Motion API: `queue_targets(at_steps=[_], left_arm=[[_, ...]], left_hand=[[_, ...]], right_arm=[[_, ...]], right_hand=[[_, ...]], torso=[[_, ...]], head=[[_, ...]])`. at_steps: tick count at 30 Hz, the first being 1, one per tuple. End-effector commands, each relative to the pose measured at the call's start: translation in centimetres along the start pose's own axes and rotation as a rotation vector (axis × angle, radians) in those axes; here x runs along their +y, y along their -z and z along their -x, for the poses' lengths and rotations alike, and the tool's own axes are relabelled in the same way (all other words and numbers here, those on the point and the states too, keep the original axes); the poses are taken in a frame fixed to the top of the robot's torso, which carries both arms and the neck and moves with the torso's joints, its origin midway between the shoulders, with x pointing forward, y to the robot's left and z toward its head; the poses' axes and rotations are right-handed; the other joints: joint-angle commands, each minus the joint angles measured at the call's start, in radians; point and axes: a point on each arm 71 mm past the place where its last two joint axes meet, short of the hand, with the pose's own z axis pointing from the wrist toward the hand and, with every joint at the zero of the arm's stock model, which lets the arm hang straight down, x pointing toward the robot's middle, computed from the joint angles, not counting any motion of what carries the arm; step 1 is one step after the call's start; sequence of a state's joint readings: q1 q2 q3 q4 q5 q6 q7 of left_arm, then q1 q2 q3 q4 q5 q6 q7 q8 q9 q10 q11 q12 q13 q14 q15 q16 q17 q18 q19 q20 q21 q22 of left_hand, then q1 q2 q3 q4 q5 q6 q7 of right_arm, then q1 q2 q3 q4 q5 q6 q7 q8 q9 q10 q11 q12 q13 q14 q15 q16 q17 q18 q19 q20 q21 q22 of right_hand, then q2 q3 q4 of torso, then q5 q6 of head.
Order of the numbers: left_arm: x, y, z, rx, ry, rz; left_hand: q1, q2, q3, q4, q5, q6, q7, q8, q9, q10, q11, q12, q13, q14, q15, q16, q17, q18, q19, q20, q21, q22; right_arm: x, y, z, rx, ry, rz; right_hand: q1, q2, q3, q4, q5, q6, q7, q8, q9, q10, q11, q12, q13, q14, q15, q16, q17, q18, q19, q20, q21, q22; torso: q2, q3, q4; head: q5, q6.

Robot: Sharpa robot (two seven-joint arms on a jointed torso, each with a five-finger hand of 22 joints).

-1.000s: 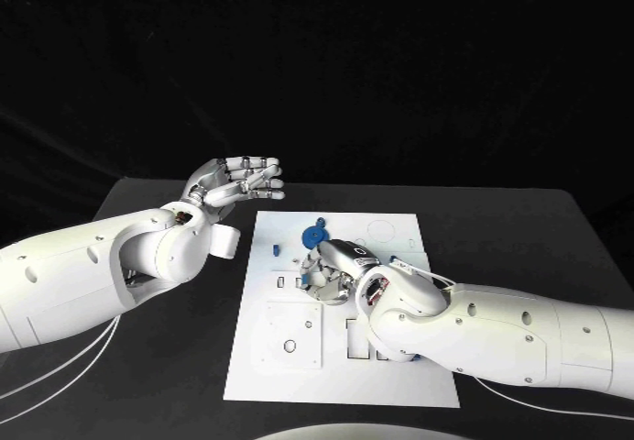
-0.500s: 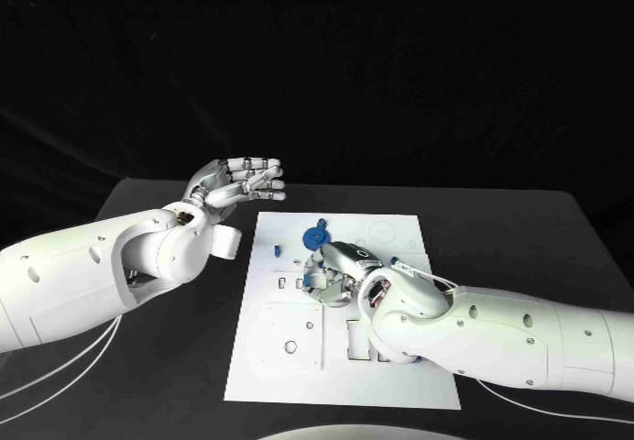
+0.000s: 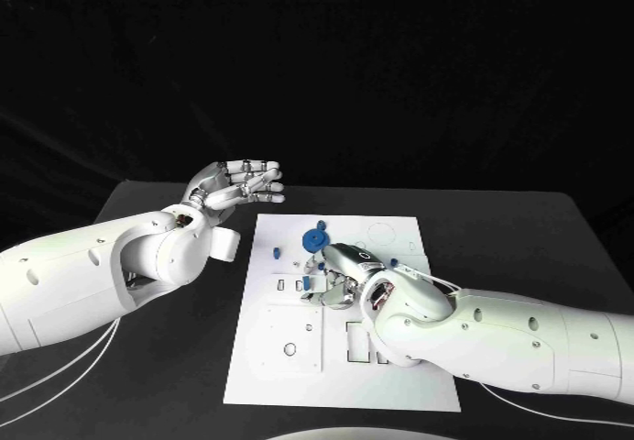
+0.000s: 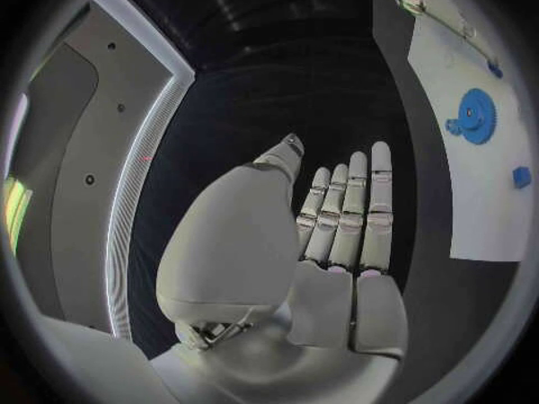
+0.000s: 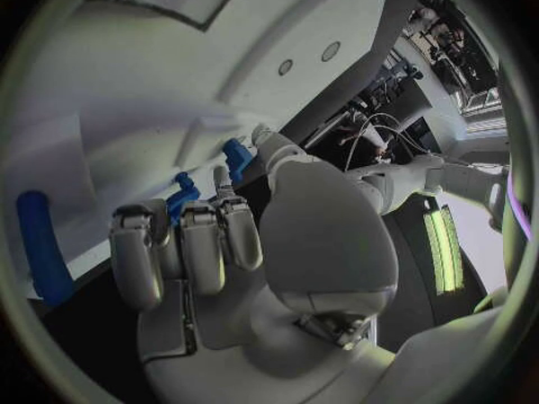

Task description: Assemble the parts on the task board

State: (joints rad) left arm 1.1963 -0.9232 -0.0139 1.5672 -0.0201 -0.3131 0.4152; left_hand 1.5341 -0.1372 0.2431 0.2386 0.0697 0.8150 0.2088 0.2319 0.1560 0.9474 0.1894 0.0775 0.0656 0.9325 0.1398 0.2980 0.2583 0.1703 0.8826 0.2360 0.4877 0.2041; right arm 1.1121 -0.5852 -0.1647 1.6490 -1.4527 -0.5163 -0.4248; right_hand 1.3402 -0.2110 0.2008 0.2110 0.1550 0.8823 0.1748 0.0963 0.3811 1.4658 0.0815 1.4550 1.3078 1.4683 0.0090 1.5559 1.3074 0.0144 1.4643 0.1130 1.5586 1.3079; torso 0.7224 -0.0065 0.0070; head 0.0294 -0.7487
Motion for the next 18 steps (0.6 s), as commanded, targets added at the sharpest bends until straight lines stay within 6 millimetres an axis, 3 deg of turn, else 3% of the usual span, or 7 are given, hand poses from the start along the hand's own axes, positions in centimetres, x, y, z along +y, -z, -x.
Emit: queue_targets(at_steps=[1,6,10,13,14,16,18], left_arm=[[0.2,-0.1,-0.2,0.029,-0.019,0.023],[1.0,0.0,-0.1,0.055,-0.107,0.111],[2.0,0.1,-0.5,0.124,-0.212,0.234],[3.0,0.5,-1.1,0.242,-0.339,0.367],[3.4,0.7,-1.3,0.286,-0.396,0.421],[3.9,1.0,-1.6,0.34,-0.484,0.491],[4.3,1.2,-1.9,0.383,-0.567,0.549]], left_hand=[[-0.003,0.0,-0.002,-0.002,-0.005,-0.002,0.026,-0.007,-0.001,0.006,0.002,-0.006,0.0,-0.005,0.004,-0.007,0.001,0.01,-0.009,-0.001,0.005,0.002],[-0.046,0.006,-0.02,0.031,-0.003,0.007,0.018,-0.005,0.002,0.078,-0.021,0.027,0.011,0.115,-0.031,0.082,0.059,0.014,0.062,-0.029,0.071,0.027],[-0.049,0.008,0.034,0.048,0.005,0.041,-0.004,0.05,0.022,0.179,-0.058,0.133,0.057,0.288,-0.089,0.367,0.23,0.012,0.195,-0.092,0.261,0.128],[-0.103,-0.003,0.096,0.045,0.004,0.024,-0.019,0.129,0.05,0.18,-0.083,0.315,0.169,0.275,-0.103,0.645,0.423,0.009,0.168,-0.106,0.454,0.263],[-0.18,0.006,0.086,0.047,0.001,0.01,-0.032,0.189,0.078,0.155,-0.093,0.468,0.272,0.374,-0.114,0.868,0.666,-0.018,0.243,-0.114,0.623,0.476],[-0.278,0.027,0.068,0.055,0.002,-0.02,-0.054,0.317,0.139,0.078,-0.109,0.709,0.431,0.433,-0.128,1.015,0.827,-0.032,0.257,-0.12,0.74,0.616],[-0.307,0.028,0.052,0.056,-0.003,-0.039,-0.06,0.403,0.183,0.055,-0.117,0.824,0.498,0.467,-0.132,1.07,0.899,-0.038,0.271,-0.125,0.785,0.676]], right_arm=[[-0.1,0.6,1.5,-0.078,-0.044,0.064],[-1.8,1.4,5.2,-0.132,-0.173,0.111],[-3.7,2.5,8.9,-0.189,-0.227,0.115],[-5.4,3.3,11.5,-0.222,-0.241,0.097],[-6.1,3.5,12.3,-0.234,-0.251,0.08],[-7.2,3.9,13.3,-0.252,-0.271,0.052],[-8.2,4.1,14.1,-0.269,-0.294,0.022]], right_hand=[[0.022,0.007,-0.04,0.028,0.006,0.002,-0.002,-0.001,-0.003,0.019,0.006,-0.001,0.161,0.086,0.005,-0.006,0.19,-0.009,0.094,0.007,-0.009,0.25],[0.066,0.034,-0.026,0.036,0.004,0.04,-0.013,0.026,0.003,0.008,-0.003,-0.013,0.15,0.08,-0.002,-0.013,0.166,0.004,0.066,0.001,-0.056,0.22],[0.068,0.036,-0.022,0.043,0.002,0.057,-0.019,0.048,0.009,-0.005,-0.009,-0.029,0.136,0.073,-0.008,-0.022,0.141,0.014,0.045,-0.004,-0.094,0.197],[0.063,0.034,-0.025,0.049,0.001,0.063,-0.023,0.059,0.012,-0.006,-0.012,-0.031,0.134,0.073,-0.01,-0.022,0.142,0.014,0.046,-0.007,-0.093,0.198],[0.058,0.032,-0.028,0.054,0.001,0.068,-0.025,0.067,0.015,-0.006,-0.014,-0.031,0.134,0.073,-0.012,-0.023,0.142,0.013,0.047,-0.008,-0.092,0.199],[0.051,0.029,-0.033,0.062,0.001,0.071,-0.028,0.077,0.019,-0.007,-0.017,-0.033,0.132,0.073,-0.014,-0.024,0.14,0.013,0.046,-0.011,-0.093,0.198],[0.048,0.029,-0.036,0.067,0.001,0.074,-0.03,0.085,0.022,-0.01,-0.018,-0.037,0.128,0.07,-0.016,-0.028,0.127,0.017,0.04,-0.012,-0.106,0.191]], torso=[[-0.004,0.002,-0.0013],[-0.011,0.0031,-0.0064],[-0.018,0.0053,-0.0088],[-0.024,0.0083,-0.0101],[-0.026,0.009,-0.0105],[-0.031,0.0115,-0.0126],[-0.034,0.0143,-0.0131]], head=[[0.002,0.002],[0.005,0.003],[0.007,-0.002],[0.01,-0.008],[0.012,-0.012],[0.014,-0.015],[0.018,-0.016]])
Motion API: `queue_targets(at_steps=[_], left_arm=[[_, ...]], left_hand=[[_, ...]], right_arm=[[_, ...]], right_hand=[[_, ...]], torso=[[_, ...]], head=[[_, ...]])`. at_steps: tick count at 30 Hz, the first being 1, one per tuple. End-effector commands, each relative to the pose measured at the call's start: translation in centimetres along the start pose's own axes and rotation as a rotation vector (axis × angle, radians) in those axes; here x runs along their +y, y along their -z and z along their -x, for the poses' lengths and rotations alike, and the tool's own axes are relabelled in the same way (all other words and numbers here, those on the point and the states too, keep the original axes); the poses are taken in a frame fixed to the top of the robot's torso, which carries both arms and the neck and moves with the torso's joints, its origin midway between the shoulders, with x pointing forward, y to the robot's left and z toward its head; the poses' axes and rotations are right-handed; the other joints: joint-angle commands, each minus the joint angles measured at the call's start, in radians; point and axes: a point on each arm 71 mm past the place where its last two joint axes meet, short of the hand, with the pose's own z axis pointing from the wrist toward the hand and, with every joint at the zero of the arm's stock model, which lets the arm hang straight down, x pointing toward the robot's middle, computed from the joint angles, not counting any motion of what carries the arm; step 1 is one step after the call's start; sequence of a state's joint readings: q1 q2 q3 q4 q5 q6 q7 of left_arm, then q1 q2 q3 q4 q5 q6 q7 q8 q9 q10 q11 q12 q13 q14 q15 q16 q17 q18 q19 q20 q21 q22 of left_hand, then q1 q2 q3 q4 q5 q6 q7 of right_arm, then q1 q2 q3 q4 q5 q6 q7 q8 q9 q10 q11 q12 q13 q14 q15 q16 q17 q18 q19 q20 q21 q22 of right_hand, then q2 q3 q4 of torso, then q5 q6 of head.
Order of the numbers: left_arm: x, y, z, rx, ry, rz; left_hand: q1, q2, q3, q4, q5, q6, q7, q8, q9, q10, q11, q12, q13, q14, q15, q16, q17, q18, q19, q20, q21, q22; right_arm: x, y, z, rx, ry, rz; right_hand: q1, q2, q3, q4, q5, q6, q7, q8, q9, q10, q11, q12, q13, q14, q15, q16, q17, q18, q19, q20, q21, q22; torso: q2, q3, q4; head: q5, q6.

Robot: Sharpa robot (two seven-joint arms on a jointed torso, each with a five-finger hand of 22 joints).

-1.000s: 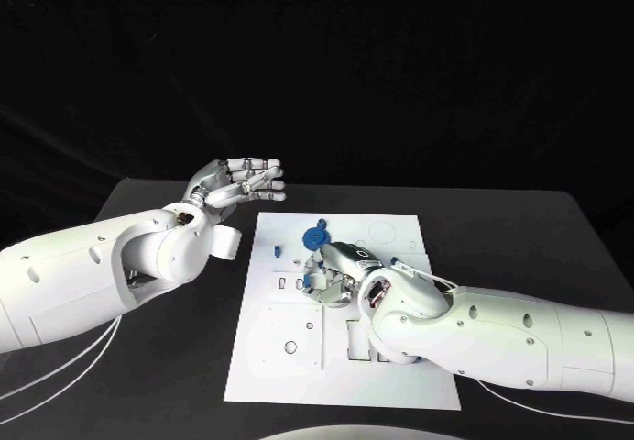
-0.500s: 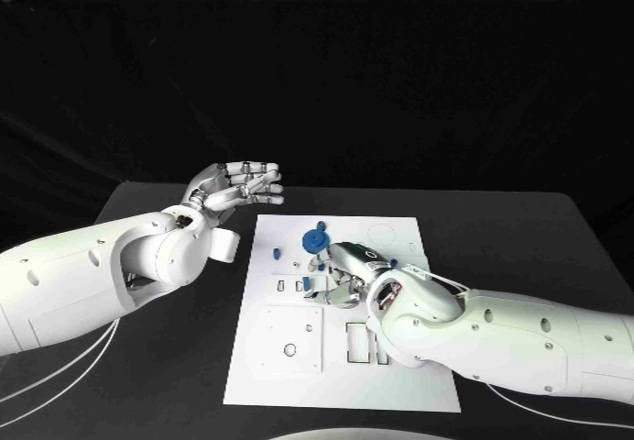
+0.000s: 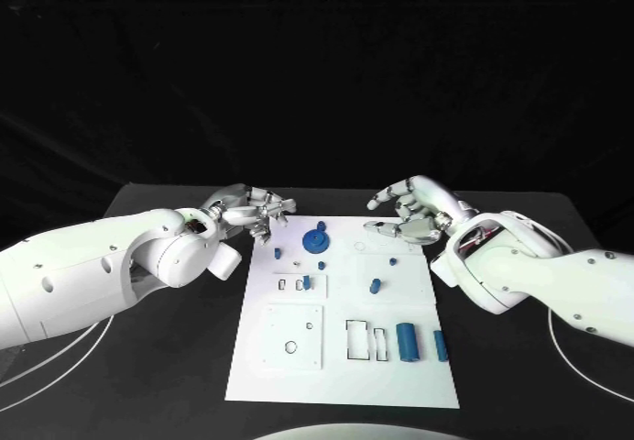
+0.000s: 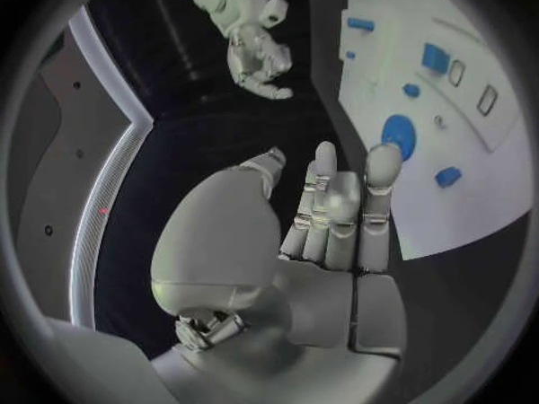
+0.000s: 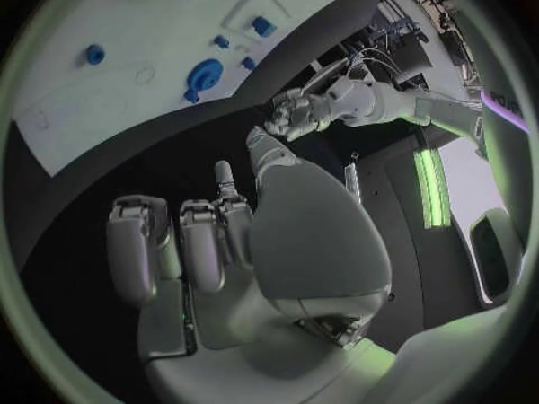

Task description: Assemble the parts on the task board

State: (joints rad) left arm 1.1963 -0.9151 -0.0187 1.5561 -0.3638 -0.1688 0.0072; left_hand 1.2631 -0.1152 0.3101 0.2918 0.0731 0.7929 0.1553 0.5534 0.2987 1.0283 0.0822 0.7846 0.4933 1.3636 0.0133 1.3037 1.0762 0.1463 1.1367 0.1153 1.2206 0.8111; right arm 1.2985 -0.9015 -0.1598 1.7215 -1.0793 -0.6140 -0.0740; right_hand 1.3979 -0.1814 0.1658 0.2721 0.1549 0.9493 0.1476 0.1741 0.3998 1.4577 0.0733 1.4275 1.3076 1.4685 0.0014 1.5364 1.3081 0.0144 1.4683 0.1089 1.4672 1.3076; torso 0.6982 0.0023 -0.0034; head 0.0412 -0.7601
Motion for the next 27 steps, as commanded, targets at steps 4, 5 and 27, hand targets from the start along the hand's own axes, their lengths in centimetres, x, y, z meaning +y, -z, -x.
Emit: queue_targets(at_steps=[4,5,27], left_arm=[[1.7,-0.2,-1.8,0.186,-0.396,0.315],[1.8,-0.4,-1.8,0.187,-0.43,0.338],[-0.2,-4.8,-3.9,0.252,-0.794,0.45]], left_hand=[[-0.097,0.023,-0.057,0.002,-0.007,-0.017,-0.033,0.197,0.099,0.021,-0.032,0.278,0.197,0.095,-0.024,0.138,0.198,-0.036,0.088,-0.018,0.128,0.199],[-0.105,0.027,-0.065,0.003,-0.007,-0.017,-0.038,0.217,0.111,0.043,-0.037,0.313,0.238,0.103,-0.028,0.147,0.214,-0.039,0.099,-0.022,0.138,0.218],[-0.173,0.051,-0.141,0.003,-0.013,-0.018,-0.066,0.307,0.178,0.141,-0.062,0.448,0.412,0.135,-0.052,0.178,0.274,-0.057,0.157,-0.046,0.187,0.315]], right_arm=[[-2.0,0.0,2.1,-0.054,-0.152,-0.058],[-2.3,0.0,2.4,-0.066,-0.164,-0.067],[-5.4,-1.1,5.1,-0.315,-0.396,-0.14]], right_hand=[[-0.012,0.0,-0.009,0.012,0.001,-0.002,-0.007,0.026,0.012,-0.033,-0.014,-0.052,0.092,0.054,-0.013,-0.033,0.068,0.032,0.002,-0.013,-0.077,0.153],[-0.012,0.001,-0.013,0.013,0.001,-0.008,-0.008,0.038,0.017,-0.06,-0.016,-0.091,0.06,0.04,-0.015,-0.056,0.02,0.044,-0.026,-0.015,-0.132,0.121],[0.014,-0.029,0.137,0.008,0.0,-0.087,0.059,0.034,-0.028,-0.376,0.061,-1.176,-1.062,-0.317,0.072,-1.164,-0.893,0.168,-0.454,0.073,-1.235,-0.677]], torso=[[-0.015,0.0085,-0.0028],[-0.016,0.0088,-0.0026],[-0.023,0.0117,0.001]], head=[[0.009,-0.01],[0.01,-0.011],[0.026,-0.021]])
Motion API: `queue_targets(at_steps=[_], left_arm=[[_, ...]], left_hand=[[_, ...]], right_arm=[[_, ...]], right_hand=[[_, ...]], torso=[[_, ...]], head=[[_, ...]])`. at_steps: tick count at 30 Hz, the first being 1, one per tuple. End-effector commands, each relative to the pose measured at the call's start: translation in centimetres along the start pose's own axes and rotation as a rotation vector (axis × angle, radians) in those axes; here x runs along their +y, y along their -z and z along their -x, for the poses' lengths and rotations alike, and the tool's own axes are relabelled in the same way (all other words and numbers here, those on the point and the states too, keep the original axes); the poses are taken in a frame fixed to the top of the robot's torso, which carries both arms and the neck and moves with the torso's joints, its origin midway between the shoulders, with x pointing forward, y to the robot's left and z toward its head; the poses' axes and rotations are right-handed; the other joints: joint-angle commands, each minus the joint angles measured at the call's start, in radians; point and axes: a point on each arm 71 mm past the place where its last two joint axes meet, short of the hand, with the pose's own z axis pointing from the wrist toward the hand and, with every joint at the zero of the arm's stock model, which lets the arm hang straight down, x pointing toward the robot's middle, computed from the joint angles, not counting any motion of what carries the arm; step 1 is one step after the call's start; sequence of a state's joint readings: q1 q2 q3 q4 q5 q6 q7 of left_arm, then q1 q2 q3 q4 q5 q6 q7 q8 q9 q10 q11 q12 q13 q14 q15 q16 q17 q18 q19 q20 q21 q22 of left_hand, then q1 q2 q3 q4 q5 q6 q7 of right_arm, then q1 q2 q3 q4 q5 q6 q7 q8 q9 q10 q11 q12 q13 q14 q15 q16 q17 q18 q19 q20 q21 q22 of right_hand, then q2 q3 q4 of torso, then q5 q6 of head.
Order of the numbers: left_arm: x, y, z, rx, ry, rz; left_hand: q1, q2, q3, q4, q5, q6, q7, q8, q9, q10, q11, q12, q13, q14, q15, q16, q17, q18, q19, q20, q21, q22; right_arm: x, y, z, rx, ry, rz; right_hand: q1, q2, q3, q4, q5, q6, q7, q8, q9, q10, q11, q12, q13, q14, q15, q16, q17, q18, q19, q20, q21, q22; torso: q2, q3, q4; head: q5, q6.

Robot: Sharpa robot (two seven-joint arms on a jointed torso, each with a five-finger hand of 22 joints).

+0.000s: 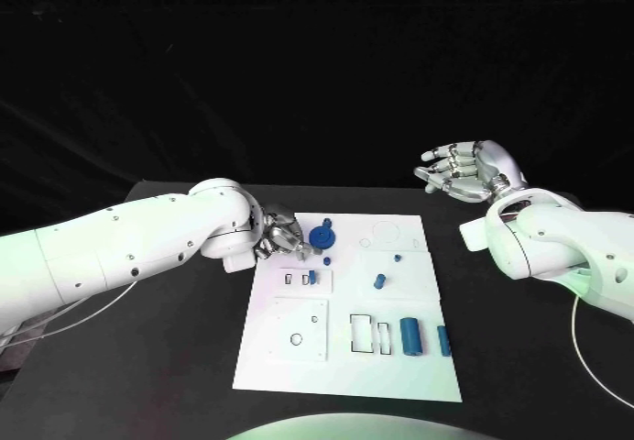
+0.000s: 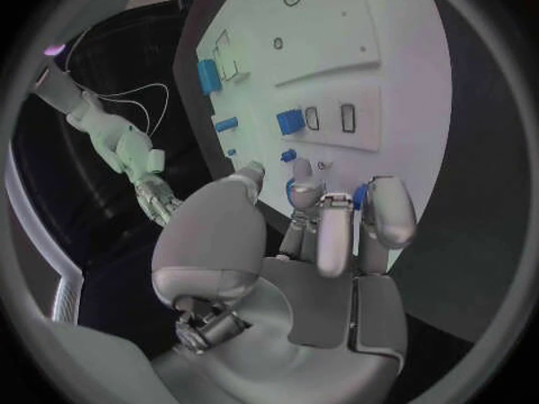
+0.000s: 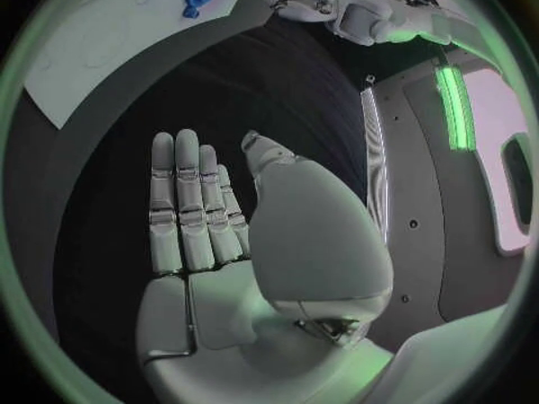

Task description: Assemble the parts on the task board

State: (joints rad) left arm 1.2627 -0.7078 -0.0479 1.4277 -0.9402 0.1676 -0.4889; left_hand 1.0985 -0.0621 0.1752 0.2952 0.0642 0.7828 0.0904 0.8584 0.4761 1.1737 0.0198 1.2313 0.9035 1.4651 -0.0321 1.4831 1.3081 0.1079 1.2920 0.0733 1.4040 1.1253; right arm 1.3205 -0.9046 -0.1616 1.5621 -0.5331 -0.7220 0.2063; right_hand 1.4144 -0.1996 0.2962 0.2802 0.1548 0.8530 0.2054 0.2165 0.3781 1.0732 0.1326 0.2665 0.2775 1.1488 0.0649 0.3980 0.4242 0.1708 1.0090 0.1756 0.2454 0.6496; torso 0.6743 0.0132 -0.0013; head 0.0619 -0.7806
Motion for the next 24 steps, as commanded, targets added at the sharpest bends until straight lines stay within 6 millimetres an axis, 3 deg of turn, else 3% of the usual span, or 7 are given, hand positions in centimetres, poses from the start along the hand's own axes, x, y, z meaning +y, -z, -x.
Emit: queue_targets(at_steps=[1,24], left_arm=[[-0.1,-0.3,-0.2,0.04,-0.1,0.043],[-1.6,-1.4,-1.2,0.123,-0.167,0.049]], left_hand=[[-0.009,-0.002,-0.007,0.0,-0.004,-0.008,-0.001,0.003,0.002,-0.004,0.0,0.002,0.002,0.033,-0.007,-0.002,0.041,-0.018,0.003,-0.004,0.004,0.002],[-0.023,0.017,-0.021,0.0,-0.003,-0.021,0.002,0.001,0.008,-0.032,0.003,-0.015,-0.028,0.025,-0.005,-0.01,0.024,-0.017,-0.006,-0.003,0.001,-0.006]], right_arm=[[-0.1,-0.2,0.5,-0.062,-0.073,-0.002],[-0.1,-0.6,-0.2,-0.051,-0.097,-0.012]], right_hand=[[-0.004,-0.012,0.009,-0.001,0.0,0.011,0.002,-0.013,-0.009,0.012,0.002,-0.021,-0.046,0.007,0.01,-0.036,-0.013,0.011,0.009,0.008,-0.019,-0.029],[-0.009,-0.012,0.013,-0.009,0.0,0.015,0.008,-0.038,-0.025,0.017,0.009,-0.044,-0.12,0.02,0.016,-0.095,-0.031,0.012,0.021,0.014,-0.049,-0.081]], torso=[[0.001,0.001,-0.001],[0.004,-0.0008,0.0002]], head=[[0.006,-0.001],[0.007,-0.004]])
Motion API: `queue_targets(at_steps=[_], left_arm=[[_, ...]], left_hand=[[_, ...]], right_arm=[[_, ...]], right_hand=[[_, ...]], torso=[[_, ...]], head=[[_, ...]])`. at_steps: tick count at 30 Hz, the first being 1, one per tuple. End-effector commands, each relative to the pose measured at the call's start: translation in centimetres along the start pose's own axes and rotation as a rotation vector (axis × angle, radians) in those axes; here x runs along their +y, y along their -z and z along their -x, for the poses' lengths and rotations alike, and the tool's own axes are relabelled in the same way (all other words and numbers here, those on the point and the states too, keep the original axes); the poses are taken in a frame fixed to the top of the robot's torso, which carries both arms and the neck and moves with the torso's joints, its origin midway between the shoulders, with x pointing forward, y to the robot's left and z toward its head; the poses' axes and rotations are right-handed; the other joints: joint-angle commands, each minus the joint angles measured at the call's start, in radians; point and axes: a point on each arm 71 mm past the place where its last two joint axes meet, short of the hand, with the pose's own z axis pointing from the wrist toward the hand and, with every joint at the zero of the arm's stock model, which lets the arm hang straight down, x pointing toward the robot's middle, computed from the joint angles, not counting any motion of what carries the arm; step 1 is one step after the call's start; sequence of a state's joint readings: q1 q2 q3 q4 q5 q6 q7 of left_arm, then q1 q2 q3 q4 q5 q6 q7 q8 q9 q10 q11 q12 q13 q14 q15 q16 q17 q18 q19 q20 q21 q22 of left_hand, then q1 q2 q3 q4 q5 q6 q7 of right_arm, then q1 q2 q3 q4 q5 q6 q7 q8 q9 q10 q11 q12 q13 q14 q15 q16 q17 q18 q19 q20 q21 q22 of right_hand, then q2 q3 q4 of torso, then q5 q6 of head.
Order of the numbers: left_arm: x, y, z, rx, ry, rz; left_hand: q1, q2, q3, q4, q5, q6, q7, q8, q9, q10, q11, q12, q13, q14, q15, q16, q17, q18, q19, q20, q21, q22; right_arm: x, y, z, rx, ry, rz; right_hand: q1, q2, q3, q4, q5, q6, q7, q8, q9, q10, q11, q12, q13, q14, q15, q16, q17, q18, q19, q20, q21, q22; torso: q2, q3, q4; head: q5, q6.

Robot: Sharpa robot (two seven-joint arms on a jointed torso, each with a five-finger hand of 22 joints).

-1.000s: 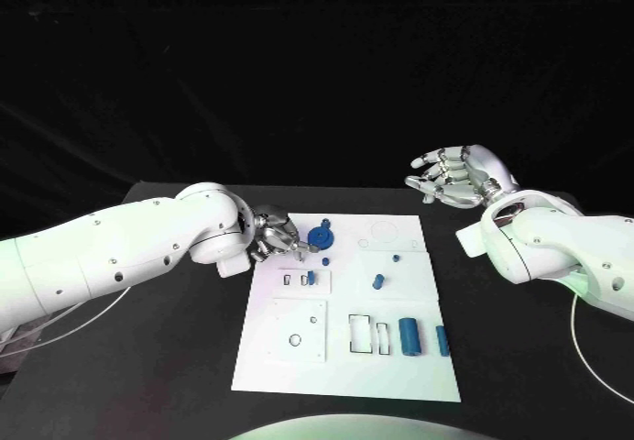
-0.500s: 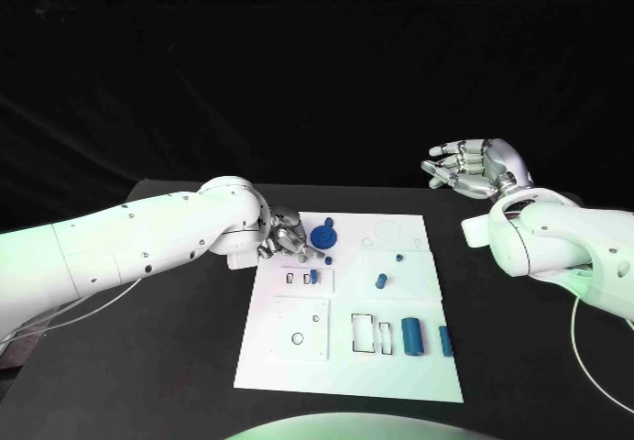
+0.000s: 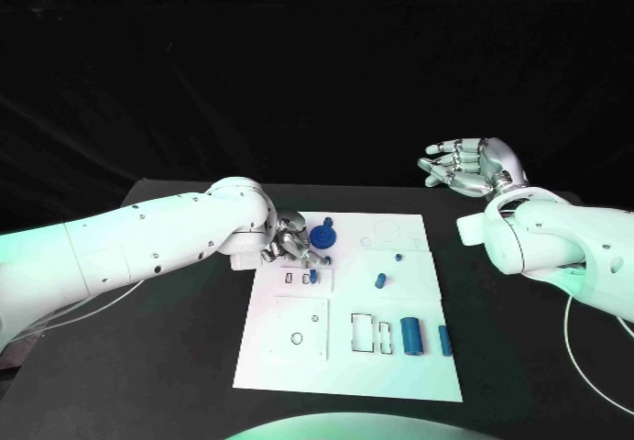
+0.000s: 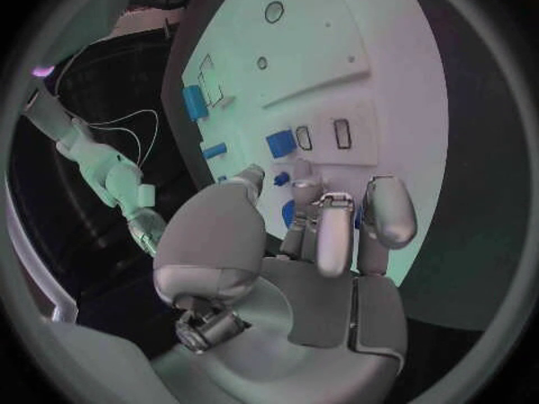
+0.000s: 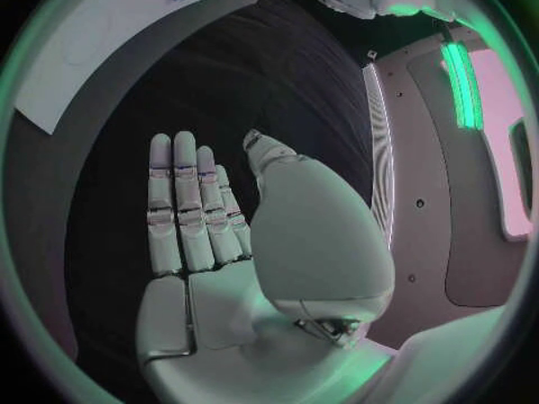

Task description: Assemble the parts on the task board

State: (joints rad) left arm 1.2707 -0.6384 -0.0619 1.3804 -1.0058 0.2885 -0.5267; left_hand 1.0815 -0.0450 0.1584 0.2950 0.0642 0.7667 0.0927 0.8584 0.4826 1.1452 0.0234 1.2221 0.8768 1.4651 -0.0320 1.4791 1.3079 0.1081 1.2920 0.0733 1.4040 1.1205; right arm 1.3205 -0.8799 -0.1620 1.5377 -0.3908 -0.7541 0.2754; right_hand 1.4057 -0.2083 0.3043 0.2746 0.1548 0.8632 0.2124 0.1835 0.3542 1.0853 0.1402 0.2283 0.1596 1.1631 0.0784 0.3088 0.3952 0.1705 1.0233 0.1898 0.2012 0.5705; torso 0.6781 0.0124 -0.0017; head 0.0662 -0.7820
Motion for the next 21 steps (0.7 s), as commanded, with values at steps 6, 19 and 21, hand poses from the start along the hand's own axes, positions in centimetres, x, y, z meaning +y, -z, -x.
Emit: queue_targets(at_steps=[6,19,21], left_arm=[[-0.32,-0.2,-0.48,0.061,-0.04,0.006],[-0.41,-0.28,-0.85,0.103,-0.048,0.004],[-0.41,-0.3,-0.91,0.109,-0.048,0.003]], left_hand=[[0.008,0.018,-0.004,-0.002,0.005,-0.013,0.002,-0.001,0.006,-0.015,0.001,-0.012,-0.01,0.023,-0.003,-0.008,0.021,-0.017,-0.009,-0.001,0.0,-0.002],[0.05,0.026,0.0,-0.004,0.006,-0.016,0.003,-0.001,0.012,-0.025,0.002,-0.016,-0.017,0.021,-0.002,-0.009,0.019,-0.017,-0.011,0.001,0.0,-0.001],[0.06,0.028,0.001,-0.004,0.006,-0.016,0.003,-0.001,0.014,-0.026,0.002,-0.016,-0.018,0.021,-0.002,-0.009,0.019,-0.017,-0.011,0.002,0.0,0.0]], right_arm=[[0.1,-0.06,-0.24,0.006,-0.006,0.008],[-0.08,-0.15,-0.39,0.013,-0.007,-0.013],[-0.11,-0.17,-0.41,0.014,-0.007,-0.016]], right_hand=[[-0.008,-0.008,-0.001,-0.003,-0.001,-0.002,0.006,-0.015,-0.006,0.0,0.006,-0.011,-0.017,0.004,0.007,-0.02,-0.006,0.011,0.007,0.002,-0.011,-0.013],[-0.012,-0.007,-0.007,-0.005,-0.001,-0.008,0.01,-0.022,-0.009,-0.007,0.01,-0.015,-0.03,-0.001,0.011,-0.035,-0.01,0.01,0.004,0.005,-0.02,-0.025],[-0.012,-0.007,-0.007,-0.005,-0.001,-0.008,0.01,-0.022,-0.009,-0.007,0.01,-0.015,-0.03,-0.001,0.011,-0.035,-0.01,0.01,0.004,0.005,-0.02,-0.025]], torso=[[0.001,-0.0008,-0.0012],[-0.001,-0.0001,0.0004],[-0.001,-0.0004,0.0003]], head=[[0.007,-0.001],[0.006,-0.006],[0.006,-0.006]])
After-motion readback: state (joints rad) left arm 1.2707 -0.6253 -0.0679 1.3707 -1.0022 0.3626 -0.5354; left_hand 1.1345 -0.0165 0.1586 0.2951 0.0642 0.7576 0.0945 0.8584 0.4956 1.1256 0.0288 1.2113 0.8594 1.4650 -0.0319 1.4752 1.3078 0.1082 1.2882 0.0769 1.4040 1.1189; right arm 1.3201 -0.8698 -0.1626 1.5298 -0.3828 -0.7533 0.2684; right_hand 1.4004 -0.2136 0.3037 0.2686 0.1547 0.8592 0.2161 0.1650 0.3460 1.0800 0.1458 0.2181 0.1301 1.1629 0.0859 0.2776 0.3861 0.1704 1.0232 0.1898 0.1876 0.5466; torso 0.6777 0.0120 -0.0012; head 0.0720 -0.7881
